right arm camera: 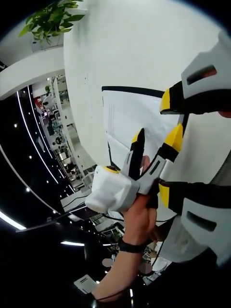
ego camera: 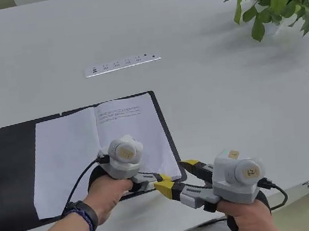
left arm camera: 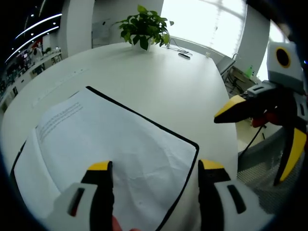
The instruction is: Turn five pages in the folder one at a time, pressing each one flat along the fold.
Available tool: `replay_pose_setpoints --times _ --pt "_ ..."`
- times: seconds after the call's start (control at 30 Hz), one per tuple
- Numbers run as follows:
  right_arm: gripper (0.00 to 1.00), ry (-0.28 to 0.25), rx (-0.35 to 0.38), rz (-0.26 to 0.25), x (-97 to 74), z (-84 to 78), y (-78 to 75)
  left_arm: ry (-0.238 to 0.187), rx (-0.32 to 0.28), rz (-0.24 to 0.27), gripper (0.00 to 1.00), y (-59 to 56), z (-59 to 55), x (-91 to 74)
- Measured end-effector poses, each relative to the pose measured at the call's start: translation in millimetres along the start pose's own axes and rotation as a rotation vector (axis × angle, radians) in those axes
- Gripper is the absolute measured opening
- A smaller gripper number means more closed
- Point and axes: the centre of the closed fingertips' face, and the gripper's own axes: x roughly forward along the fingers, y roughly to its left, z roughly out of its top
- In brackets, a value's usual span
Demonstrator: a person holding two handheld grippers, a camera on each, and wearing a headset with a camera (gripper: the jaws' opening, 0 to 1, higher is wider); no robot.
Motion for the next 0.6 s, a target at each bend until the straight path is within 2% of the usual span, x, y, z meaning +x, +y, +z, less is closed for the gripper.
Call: replay_pose_setpoints --times 0.1,0.2,0.27,0.37,0.6 --pt "0.54 -0.004 0.007 -0.002 -0.3 0.6 -0.4 -0.020 -0.021 0.030 0.69 4.3 2.8 2.1" --pt "0.54 -0.004 0.010 -0.003 -0.4 0.5 -0.7 -0.024 -0.011 0.043 0.68 3.9 4.5 6.0" --pt "0.54 -0.002 0.008 -0.002 -0.3 0.2 -0.3 0.002 0.080 0.066 0.68 4.8 0.0 7.2" --pt "0.54 0.005 0.005 -0.003 0.2 -1.1 0.0 0.000 0.107 0.072 0.66 4.8 -2.7 7.5" --pt "0.52 0.007 0.028 -0.009 1.1 -1.5 -3.8 -0.014 0.082 0.067 0.60 11.4 -0.8 6.3"
